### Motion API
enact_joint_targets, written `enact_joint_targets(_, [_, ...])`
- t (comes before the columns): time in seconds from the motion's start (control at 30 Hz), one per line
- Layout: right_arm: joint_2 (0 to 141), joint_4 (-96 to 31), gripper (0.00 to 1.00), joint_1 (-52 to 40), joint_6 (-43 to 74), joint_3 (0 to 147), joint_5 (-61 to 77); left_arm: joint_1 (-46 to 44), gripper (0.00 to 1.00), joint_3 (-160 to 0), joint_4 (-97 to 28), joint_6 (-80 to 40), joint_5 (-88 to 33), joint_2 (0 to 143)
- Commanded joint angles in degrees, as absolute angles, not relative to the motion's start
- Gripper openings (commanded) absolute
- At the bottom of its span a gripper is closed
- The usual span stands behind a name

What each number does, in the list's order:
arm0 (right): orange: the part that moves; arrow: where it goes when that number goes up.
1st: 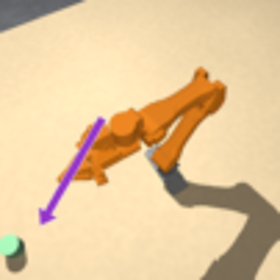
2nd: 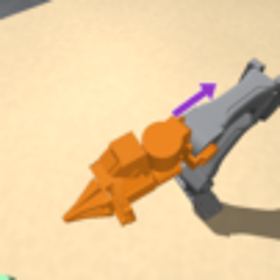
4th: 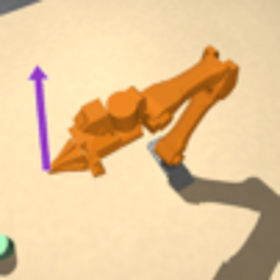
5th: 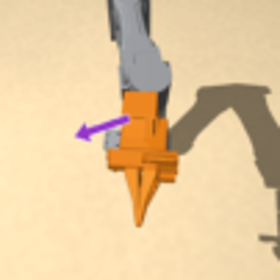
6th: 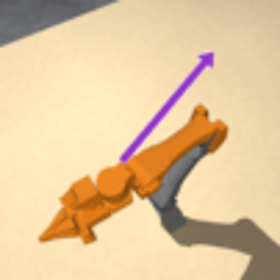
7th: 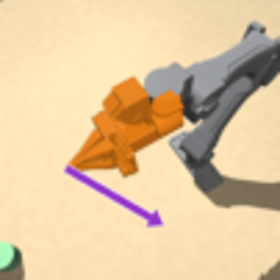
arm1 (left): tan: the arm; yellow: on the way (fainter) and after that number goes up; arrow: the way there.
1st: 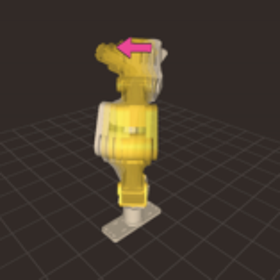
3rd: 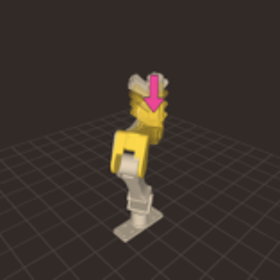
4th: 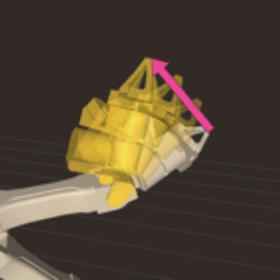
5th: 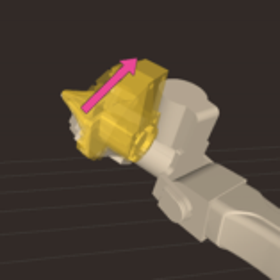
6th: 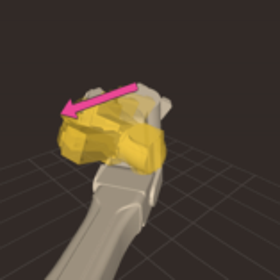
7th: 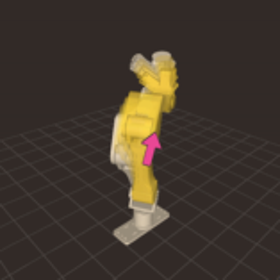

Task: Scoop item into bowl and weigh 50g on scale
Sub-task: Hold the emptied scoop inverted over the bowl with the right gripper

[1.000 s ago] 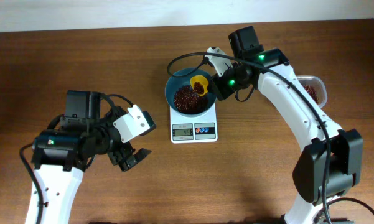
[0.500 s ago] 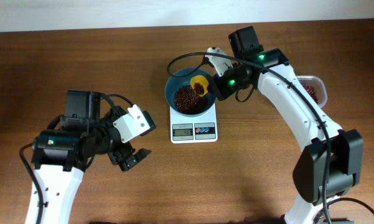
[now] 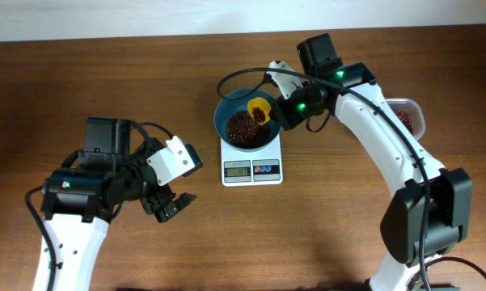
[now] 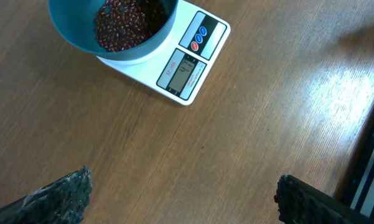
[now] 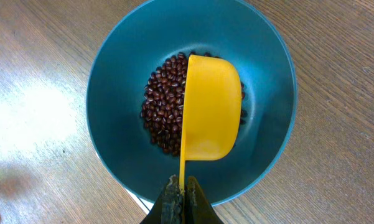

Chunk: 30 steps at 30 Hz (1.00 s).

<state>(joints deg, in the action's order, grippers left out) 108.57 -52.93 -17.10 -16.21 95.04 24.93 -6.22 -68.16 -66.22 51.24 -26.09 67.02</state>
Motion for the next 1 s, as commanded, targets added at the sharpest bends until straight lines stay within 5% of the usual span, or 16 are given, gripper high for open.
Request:
enact_joint_targets(0.0, [106.3, -52.9, 0.04, -17.6, -15.6, 96.6, 25.3, -5.8, 0.99, -68.1, -66.1, 51.7, -26.1, 66.6])
enact_joint_targets(0.97, [106.3, -53.9, 0.04, -18.4, -15.6, 96.7, 25.0, -5.8, 0.99, -68.1, -66.1, 51.7, -26.1, 66.6])
